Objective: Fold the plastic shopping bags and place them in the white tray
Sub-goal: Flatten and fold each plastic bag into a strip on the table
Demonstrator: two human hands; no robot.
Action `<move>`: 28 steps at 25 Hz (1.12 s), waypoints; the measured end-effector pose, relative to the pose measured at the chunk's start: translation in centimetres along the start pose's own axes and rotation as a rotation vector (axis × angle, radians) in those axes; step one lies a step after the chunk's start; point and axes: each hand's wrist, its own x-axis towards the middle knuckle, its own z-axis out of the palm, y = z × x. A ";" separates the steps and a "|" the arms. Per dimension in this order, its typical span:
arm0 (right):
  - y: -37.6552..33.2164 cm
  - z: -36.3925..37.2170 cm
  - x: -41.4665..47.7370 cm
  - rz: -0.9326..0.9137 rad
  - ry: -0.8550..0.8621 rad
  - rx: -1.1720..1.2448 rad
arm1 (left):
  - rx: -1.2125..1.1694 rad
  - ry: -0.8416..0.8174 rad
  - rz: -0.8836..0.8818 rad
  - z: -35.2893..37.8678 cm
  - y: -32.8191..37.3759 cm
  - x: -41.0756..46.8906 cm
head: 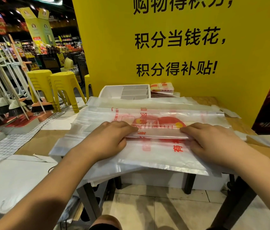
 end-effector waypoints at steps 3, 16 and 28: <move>-0.3 0.1 0.4 -0.005 0.071 0.029 | 0.002 0.102 -0.016 0.1 0.6 0.2; 2.0 -3.6 5.1 0.028 -0.135 0.216 | -0.276 -0.207 -0.156 -5.5 -1.8 4.1; 0.3 2.6 7.6 0.291 0.228 0.048 | -0.062 0.068 -0.272 1.5 -0.7 5.0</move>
